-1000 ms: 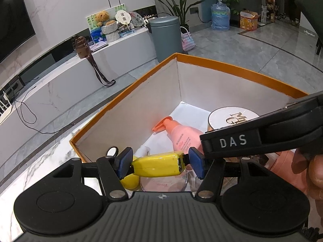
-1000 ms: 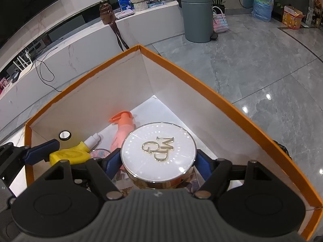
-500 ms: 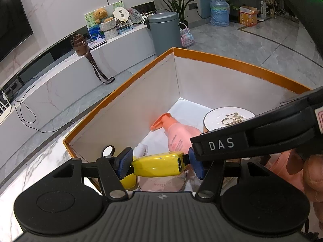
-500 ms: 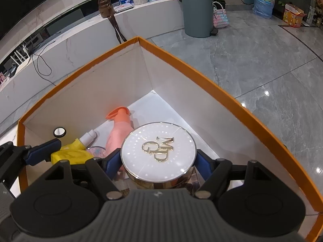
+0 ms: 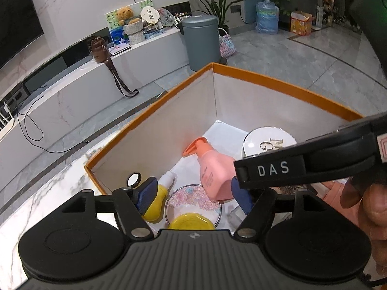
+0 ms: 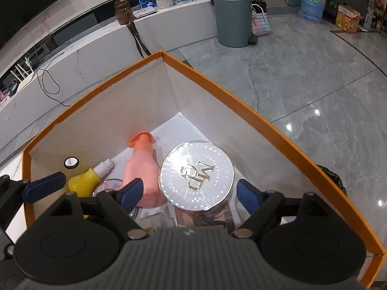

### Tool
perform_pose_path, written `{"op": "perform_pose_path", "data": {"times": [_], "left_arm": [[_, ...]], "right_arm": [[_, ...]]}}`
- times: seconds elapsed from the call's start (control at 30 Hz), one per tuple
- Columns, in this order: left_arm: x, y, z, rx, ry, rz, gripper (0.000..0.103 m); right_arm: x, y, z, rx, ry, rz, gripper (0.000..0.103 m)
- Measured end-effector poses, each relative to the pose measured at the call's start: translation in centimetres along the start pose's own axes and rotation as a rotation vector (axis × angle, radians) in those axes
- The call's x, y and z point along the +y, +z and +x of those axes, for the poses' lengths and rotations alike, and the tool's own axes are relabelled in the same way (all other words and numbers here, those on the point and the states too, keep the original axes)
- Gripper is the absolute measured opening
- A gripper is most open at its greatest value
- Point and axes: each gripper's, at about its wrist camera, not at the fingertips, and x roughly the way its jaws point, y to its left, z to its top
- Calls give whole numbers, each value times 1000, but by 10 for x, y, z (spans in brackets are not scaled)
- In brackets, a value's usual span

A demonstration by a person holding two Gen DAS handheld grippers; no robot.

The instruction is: Organize rigid objects

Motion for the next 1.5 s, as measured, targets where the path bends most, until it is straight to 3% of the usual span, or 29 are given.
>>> {"op": "perform_pose_path", "data": {"times": [0.43, 0.97, 1.17, 1.5], "left_arm": [[6, 7, -19, -4, -70, -115, 83], [-8, 3, -66, -53, -82, -120, 89], [-5, 1, -83, -55, -74, -169, 92], [7, -11, -112, -57, 23, -275, 95]], "right_arm": [[-3, 1, -20, -37, -10, -8, 83], [-7, -6, -64, -113, -48, -73, 85], [-11, -10, -91, -163, -55, -84, 86], [-13, -25, -142, -248, -61, -136, 92]]}}
